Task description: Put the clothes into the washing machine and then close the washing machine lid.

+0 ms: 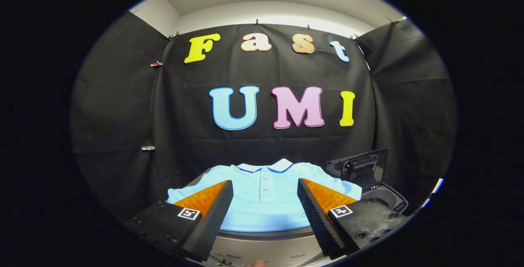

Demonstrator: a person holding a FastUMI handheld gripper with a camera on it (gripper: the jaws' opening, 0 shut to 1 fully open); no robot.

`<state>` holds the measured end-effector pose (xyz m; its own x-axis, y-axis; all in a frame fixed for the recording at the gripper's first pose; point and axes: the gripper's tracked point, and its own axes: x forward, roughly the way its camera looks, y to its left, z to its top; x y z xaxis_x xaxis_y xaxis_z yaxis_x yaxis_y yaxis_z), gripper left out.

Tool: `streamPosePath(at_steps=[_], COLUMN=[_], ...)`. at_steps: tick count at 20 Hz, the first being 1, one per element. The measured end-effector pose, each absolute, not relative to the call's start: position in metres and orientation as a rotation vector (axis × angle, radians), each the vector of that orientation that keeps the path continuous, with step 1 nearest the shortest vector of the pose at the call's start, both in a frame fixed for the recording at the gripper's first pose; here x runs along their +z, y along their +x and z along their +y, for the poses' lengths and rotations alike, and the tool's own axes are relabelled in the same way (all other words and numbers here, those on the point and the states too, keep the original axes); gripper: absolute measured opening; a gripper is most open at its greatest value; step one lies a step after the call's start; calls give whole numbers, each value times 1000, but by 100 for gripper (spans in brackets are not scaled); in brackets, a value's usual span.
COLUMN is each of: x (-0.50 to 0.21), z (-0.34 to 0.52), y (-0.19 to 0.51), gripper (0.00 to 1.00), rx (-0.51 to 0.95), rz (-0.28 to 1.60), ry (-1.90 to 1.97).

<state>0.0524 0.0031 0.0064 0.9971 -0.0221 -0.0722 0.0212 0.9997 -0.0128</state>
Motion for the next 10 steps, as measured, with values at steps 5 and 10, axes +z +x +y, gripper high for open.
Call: streamPosePath(at_steps=[5, 10], x=[3, -1], z=[-3, -4], y=[99, 143], gripper=[99, 99], rx=[-51, -60], rz=[152, 232], ry=[-56, -54])
